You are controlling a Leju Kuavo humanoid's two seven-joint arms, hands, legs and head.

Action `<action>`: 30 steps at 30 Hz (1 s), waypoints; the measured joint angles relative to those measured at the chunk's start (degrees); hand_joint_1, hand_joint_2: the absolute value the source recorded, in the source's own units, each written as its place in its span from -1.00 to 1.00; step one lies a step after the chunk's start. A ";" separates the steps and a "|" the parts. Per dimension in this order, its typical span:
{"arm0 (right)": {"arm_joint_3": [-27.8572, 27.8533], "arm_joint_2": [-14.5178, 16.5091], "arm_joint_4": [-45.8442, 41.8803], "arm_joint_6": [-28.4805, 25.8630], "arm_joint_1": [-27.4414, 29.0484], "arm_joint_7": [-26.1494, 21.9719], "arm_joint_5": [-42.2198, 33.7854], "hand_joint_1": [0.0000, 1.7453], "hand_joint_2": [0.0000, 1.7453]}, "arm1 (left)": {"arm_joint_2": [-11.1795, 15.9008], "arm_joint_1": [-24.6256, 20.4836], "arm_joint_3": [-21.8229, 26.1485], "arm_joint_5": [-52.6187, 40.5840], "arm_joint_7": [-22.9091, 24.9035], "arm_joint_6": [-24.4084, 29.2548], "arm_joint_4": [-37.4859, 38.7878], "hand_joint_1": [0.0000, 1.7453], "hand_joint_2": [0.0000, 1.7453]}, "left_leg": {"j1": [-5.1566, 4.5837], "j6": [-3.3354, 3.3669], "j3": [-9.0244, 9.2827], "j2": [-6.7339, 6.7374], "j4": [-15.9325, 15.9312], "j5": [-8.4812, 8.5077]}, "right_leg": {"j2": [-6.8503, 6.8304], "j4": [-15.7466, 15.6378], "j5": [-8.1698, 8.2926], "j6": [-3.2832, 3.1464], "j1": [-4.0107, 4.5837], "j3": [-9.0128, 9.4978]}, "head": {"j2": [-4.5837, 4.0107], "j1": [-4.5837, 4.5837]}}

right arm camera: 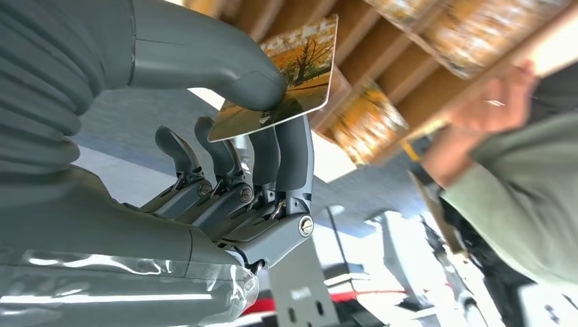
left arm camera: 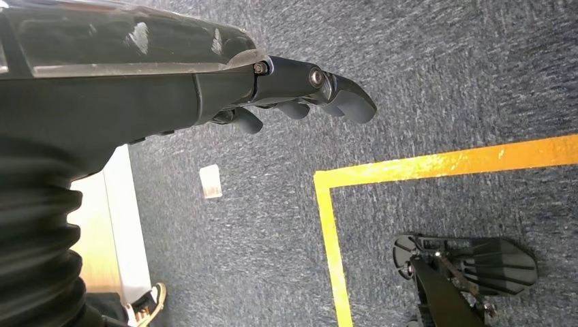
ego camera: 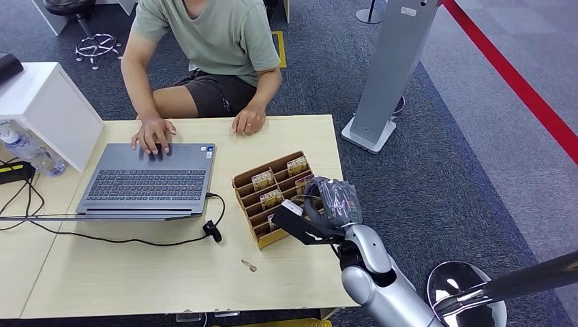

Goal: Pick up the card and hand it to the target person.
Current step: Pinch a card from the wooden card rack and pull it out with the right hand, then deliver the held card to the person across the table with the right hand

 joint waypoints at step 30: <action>7.10 17.68 43.74 -3.44 -35.45 -10.55 -18.83 0.70 1.00 | -0.06 -2.46 -2.49 -2.16 0.81 -0.03 0.00 -1.00 1.00 | 0.00 -0.04 -0.11 -0.04 0.01 0.08 | -0.03 0.12 0.02 -0.02 0.00 -0.12 | 0.00 0.03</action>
